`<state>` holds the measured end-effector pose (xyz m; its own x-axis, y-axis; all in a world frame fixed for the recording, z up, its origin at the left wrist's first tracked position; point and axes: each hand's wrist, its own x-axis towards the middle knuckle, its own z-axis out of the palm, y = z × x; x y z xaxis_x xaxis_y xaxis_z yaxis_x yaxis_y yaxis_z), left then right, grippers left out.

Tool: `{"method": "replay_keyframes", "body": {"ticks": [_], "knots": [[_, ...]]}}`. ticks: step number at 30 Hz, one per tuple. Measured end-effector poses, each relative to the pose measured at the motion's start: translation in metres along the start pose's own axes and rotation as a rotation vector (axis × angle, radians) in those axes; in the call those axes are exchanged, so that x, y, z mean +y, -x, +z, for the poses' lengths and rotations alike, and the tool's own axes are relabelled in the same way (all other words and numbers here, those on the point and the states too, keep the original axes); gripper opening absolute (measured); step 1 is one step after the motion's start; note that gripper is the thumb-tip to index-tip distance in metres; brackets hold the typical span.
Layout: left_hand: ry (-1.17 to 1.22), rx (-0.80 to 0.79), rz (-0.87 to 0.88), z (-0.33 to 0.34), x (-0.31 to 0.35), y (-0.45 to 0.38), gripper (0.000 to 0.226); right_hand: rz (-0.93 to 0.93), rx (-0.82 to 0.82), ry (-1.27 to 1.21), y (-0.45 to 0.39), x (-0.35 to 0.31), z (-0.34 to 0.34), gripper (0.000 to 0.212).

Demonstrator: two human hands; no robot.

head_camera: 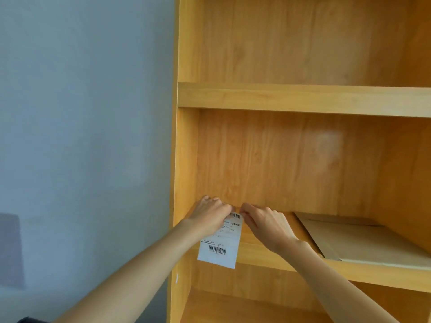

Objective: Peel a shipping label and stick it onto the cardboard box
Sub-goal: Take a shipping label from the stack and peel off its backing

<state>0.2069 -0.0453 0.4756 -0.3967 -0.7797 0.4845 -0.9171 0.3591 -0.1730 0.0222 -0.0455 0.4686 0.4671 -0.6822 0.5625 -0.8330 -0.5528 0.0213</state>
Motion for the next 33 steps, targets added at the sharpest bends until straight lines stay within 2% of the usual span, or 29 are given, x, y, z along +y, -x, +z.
{"method": "replay_keyframes", "body": {"ticks": [3,7,13,20,25,28,30,33], "knots": [[0.067,0.063,0.001,-0.006,0.000,-0.003,0.010,0.055,-0.019,-0.050,-0.005,0.001,0.000,0.020],[0.153,0.184,0.022,-0.020,0.010,-0.009,0.002,0.119,-0.010,-0.164,-0.010,0.003,-0.003,0.018],[0.146,0.264,0.043,-0.027,0.013,-0.017,0.013,0.125,0.007,-0.206,-0.016,0.009,-0.010,0.015],[0.159,0.220,0.033,-0.021,0.015,-0.019,0.019,0.099,0.016,-0.207,-0.014,0.015,-0.017,0.012],[0.172,0.260,0.056,-0.015,0.016,-0.021,0.017,0.116,-0.027,-0.236,-0.013,0.017,-0.017,0.012],[0.173,0.292,0.052,-0.010,0.016,-0.024,0.020,0.173,-0.066,-0.311,-0.013,0.020,-0.019,0.018],[0.166,0.319,0.060,-0.006,0.018,-0.025,0.031,0.209,-0.086,-0.351,-0.013,0.023,-0.020,0.022],[0.185,0.347,0.138,-0.002,0.023,-0.025,0.036,0.232,-0.084,-0.377,-0.017,0.026,-0.020,0.026]]}}
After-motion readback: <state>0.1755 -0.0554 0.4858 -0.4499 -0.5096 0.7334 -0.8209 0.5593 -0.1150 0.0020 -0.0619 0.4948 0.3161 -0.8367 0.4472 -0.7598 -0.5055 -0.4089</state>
